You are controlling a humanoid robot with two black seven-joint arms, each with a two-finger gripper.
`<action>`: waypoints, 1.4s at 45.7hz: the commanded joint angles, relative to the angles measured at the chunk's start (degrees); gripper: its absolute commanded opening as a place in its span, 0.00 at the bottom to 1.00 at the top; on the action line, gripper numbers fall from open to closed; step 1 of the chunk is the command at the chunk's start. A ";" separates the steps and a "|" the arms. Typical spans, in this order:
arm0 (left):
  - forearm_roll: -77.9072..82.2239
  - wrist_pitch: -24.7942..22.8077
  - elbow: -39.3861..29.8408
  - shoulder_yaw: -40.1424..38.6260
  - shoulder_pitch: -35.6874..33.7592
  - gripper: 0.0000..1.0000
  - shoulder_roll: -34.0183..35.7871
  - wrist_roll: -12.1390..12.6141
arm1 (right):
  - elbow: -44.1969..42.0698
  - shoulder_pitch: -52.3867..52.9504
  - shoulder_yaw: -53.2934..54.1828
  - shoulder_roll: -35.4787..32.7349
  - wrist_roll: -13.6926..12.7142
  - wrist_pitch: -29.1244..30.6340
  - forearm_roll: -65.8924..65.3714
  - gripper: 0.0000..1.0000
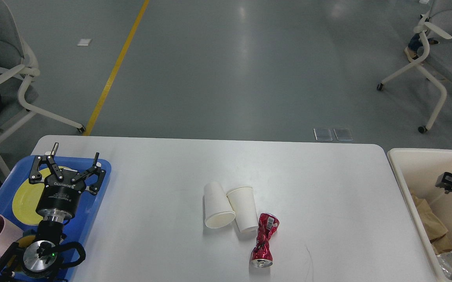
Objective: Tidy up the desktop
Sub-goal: 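Move the right gripper to the red can and grasp it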
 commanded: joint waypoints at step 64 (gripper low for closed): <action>0.00 -0.09 0.18 0.00 0.00 0.96 0.00 0.01 | 31.64 24.37 22.68 14.94 -2.34 13.20 9.54 1.00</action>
